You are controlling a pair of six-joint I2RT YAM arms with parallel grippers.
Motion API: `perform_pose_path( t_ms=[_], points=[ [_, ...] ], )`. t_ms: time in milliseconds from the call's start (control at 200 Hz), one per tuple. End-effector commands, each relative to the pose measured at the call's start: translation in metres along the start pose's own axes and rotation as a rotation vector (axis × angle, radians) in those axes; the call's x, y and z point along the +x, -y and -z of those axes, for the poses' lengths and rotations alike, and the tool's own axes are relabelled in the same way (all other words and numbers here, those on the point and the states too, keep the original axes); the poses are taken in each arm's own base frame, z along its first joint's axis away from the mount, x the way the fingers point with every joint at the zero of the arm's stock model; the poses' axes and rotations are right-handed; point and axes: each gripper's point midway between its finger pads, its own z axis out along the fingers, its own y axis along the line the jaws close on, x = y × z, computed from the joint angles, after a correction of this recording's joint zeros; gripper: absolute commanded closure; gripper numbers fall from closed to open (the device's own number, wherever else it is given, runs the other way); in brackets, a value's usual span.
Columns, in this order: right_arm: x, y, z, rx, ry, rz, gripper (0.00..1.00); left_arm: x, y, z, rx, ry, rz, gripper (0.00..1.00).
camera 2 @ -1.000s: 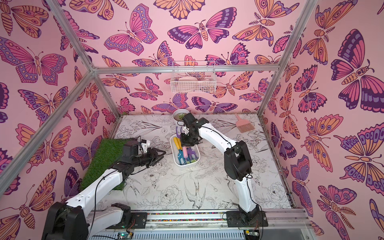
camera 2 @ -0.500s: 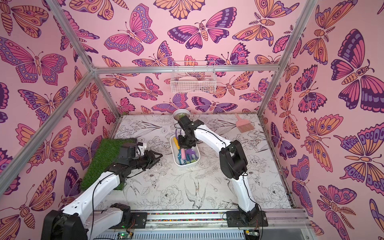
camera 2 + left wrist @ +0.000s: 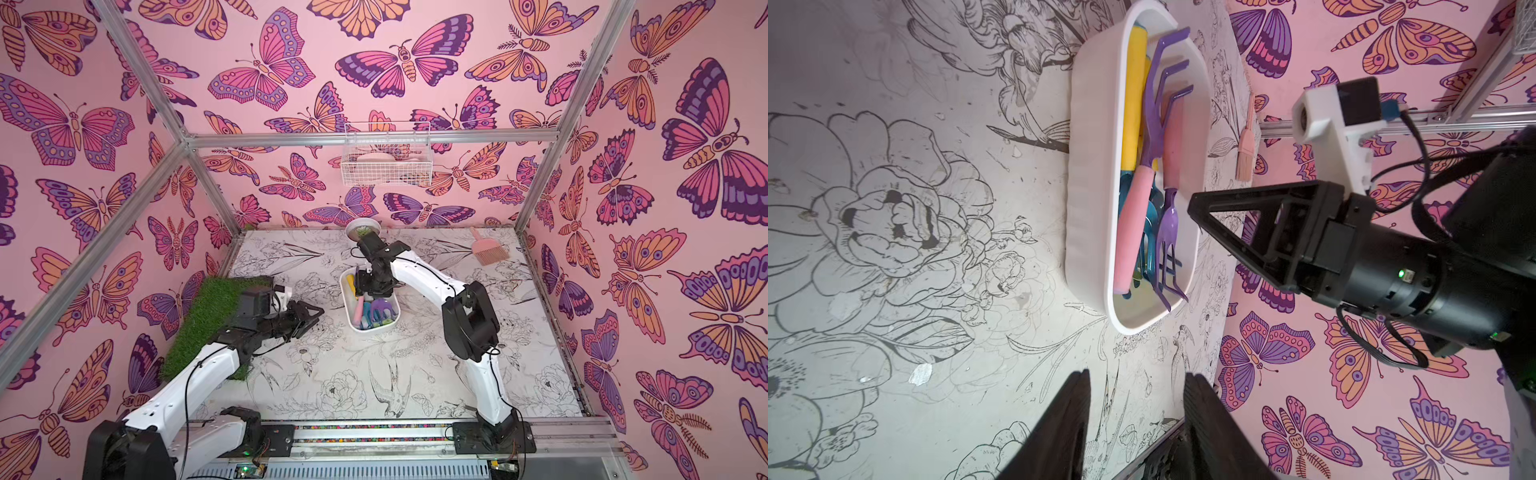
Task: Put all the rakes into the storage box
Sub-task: Place the rake in the storage box.
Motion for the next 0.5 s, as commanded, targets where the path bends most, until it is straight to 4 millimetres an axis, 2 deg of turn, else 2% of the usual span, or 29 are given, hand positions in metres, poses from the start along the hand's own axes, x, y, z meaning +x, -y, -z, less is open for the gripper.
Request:
perform_pose_path(
  t_ms=[0, 210, 376, 496],
  points=[
    [-0.017, -0.014, 0.044, -0.01, 0.133, 0.063, 0.33, -0.005, 0.005, 0.006, 0.0, 0.013, -0.032, 0.57],
    [-0.032, -0.006, 0.093, 0.057, 0.283, 0.14, 0.29, -0.021, 0.028, 0.025, -0.022, 0.067, -0.137, 0.57],
    [-0.046, 0.022, 0.14, 0.176, 0.472, 0.149, 0.26, -0.043, 0.054, 0.05, -0.049, 0.183, -0.264, 0.56],
    [-0.056, 0.044, 0.181, 0.244, 0.661, 0.142, 0.23, -0.061, 0.076, 0.084, -0.082, 0.337, -0.374, 0.54]
  ],
)
